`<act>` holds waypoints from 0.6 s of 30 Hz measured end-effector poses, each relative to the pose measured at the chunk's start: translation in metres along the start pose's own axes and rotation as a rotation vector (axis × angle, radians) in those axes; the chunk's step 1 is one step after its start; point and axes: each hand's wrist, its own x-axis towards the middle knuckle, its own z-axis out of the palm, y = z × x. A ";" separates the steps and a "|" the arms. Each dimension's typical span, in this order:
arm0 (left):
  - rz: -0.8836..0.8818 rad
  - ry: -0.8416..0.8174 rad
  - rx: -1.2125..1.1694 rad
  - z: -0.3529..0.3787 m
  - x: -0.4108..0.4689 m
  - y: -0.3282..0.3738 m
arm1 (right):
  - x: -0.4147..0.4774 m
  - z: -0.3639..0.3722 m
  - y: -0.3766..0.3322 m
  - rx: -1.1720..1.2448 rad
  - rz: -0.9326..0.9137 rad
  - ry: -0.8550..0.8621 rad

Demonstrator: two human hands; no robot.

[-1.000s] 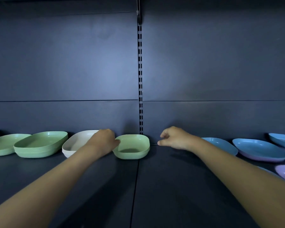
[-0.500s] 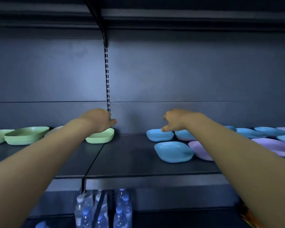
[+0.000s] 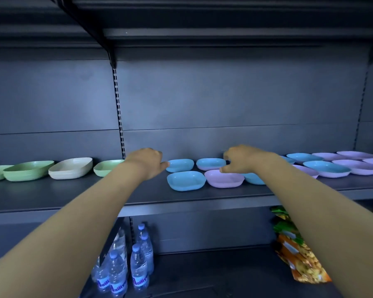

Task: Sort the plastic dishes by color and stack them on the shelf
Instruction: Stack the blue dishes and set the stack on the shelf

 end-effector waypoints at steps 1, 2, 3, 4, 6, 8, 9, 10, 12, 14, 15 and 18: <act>0.004 0.005 0.006 -0.001 0.002 0.006 | 0.001 0.003 0.007 0.006 0.005 0.004; 0.006 0.008 0.007 0.000 0.006 0.011 | 0.003 0.005 0.013 0.011 0.013 0.009; 0.010 0.009 0.006 0.001 0.011 0.015 | 0.006 0.008 0.020 0.017 0.019 0.016; 0.014 0.009 0.007 0.002 0.018 0.020 | 0.010 0.010 0.026 0.021 0.026 0.020; 0.024 0.000 0.010 0.008 0.035 0.028 | 0.021 0.016 0.038 0.023 0.036 0.027; 0.033 0.000 0.001 0.016 0.058 0.035 | 0.036 0.024 0.048 0.024 0.049 0.024; 0.037 0.002 -0.007 0.022 0.070 0.039 | 0.047 0.028 0.054 0.028 0.055 0.022; 0.040 0.004 -0.017 0.027 0.083 0.042 | 0.059 0.033 0.061 0.031 0.058 0.021; 0.051 0.001 -0.029 0.037 0.110 0.048 | 0.086 0.039 0.074 0.032 0.064 0.020; 0.069 -0.005 -0.028 0.047 0.135 0.049 | 0.112 0.044 0.083 0.046 0.074 0.023; 0.075 -0.009 -0.029 0.052 0.148 0.048 | 0.125 0.047 0.086 0.050 0.075 0.026; 0.079 -0.021 -0.037 0.069 0.187 0.041 | 0.165 0.053 0.097 0.031 0.055 0.053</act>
